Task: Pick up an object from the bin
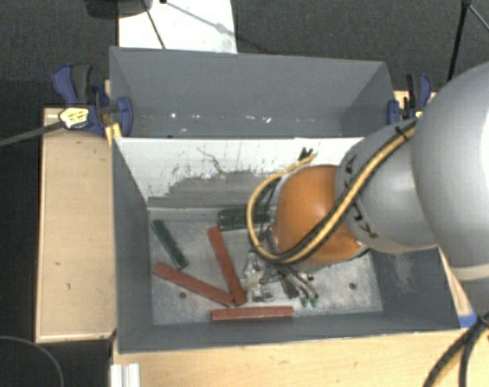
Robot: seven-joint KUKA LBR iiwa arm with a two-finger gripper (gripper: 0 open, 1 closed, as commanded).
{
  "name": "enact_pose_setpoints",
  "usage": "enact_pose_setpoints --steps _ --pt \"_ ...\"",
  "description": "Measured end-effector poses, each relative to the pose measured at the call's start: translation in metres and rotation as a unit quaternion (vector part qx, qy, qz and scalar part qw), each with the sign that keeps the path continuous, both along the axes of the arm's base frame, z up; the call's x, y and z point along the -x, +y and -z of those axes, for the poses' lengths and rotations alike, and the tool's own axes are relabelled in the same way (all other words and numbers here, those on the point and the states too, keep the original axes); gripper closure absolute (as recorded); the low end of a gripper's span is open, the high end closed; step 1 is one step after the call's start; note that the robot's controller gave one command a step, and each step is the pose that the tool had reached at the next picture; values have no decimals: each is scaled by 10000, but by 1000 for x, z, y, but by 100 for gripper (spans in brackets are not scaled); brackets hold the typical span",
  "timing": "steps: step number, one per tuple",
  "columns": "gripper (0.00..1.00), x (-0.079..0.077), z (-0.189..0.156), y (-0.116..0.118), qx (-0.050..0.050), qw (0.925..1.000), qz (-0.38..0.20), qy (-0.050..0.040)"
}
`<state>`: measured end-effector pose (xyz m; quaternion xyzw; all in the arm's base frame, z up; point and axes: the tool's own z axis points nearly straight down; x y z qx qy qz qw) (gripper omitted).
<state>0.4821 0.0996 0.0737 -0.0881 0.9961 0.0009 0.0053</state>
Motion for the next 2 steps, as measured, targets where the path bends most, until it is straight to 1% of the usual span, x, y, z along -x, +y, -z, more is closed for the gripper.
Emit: enact_pose_setpoints --steps 1,2 --pt "0 -9 -4 1 -32 9998 14 -179" --pt "0 -9 -4 1 -30 9998 6 -177"
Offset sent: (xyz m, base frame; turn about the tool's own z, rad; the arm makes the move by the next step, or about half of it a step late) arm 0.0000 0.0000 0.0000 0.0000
